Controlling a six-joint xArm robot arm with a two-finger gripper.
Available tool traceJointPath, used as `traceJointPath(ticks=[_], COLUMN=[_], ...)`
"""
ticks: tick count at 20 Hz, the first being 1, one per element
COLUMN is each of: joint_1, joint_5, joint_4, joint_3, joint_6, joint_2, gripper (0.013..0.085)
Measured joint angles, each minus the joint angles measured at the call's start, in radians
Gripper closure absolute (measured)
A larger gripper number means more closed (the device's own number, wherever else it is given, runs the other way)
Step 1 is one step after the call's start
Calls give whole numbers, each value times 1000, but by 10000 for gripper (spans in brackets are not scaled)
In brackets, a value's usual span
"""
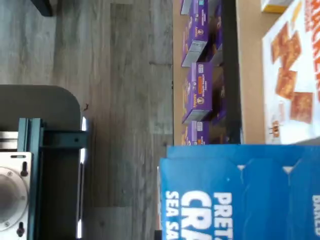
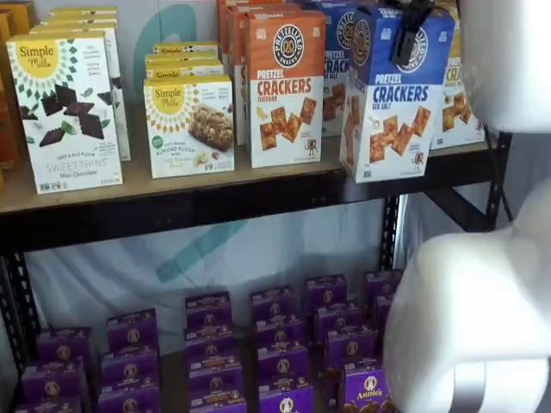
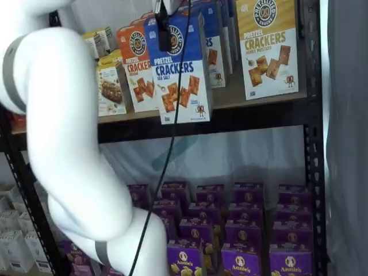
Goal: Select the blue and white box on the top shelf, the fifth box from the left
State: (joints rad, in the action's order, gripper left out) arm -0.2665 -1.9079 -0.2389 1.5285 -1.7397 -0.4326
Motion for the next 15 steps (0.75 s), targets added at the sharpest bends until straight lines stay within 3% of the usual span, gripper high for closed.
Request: traceJointPath(ticks=[15], joint_1=[-9], joint_5=[26], joint_4=[49], joint_3=[-213], joint_6=[-36], joint_2=[-164], gripper=[410])
